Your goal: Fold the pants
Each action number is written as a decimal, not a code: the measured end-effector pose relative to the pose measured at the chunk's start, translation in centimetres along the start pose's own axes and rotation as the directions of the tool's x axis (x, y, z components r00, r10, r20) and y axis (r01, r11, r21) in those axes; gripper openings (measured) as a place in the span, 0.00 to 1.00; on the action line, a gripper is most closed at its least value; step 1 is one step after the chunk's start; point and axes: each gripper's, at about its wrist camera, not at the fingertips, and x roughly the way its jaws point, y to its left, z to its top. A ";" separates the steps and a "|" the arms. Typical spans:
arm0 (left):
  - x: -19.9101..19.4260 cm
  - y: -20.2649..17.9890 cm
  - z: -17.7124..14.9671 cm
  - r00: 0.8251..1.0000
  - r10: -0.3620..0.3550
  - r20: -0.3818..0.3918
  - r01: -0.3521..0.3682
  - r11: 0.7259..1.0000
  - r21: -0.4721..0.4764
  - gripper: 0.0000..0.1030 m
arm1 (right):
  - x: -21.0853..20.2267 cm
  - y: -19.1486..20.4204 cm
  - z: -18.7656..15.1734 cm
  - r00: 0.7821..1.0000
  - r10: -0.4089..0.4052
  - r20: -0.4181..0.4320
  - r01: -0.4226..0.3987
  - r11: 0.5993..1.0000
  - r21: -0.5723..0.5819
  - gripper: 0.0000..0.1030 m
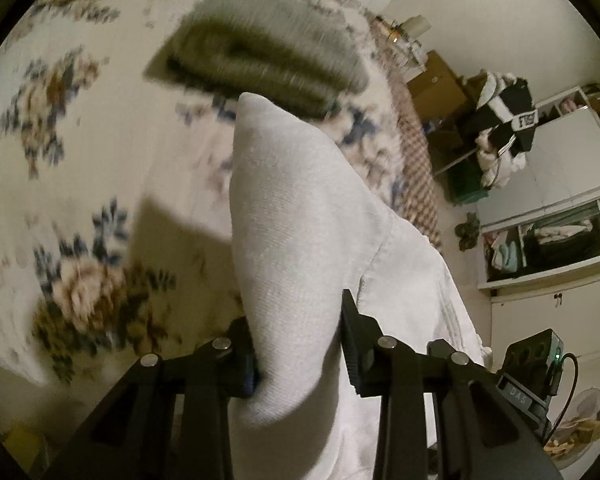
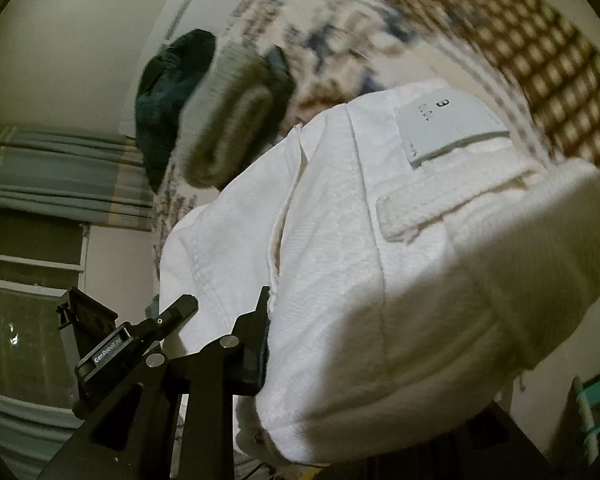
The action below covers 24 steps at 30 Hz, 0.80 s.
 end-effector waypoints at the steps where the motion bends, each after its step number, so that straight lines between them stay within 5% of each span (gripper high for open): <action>1: -0.6 -0.4 1.4 1.000 -0.006 0.012 0.006 1.000 -0.001 0.29 | -0.2 1.4 1.0 1.000 0.001 0.011 -0.001 1.000 -0.009 0.25; 7: -2.7 -1.2 12.2 0.995 -0.044 0.084 0.044 0.999 0.010 0.29 | 2.2 10.4 9.2 0.996 0.028 0.086 -0.024 0.999 -0.045 0.25; 14: -0.7 1.0 28.3 0.990 -0.071 0.123 0.067 0.997 0.036 0.29 | 11.1 18.8 20.3 0.985 0.064 0.159 -0.055 0.997 -0.059 0.25; 19: 4.2 4.6 36.7 0.992 -0.043 0.116 0.038 0.998 0.047 0.29 | 19.5 21.1 26.5 0.983 0.069 0.172 -0.058 0.996 -0.067 0.25; 24: 10.3 10.1 40.2 0.999 0.037 0.037 -0.037 0.999 0.010 0.29 | 28.6 18.9 29.5 0.997 0.016 0.073 -0.015 1.000 -0.017 0.27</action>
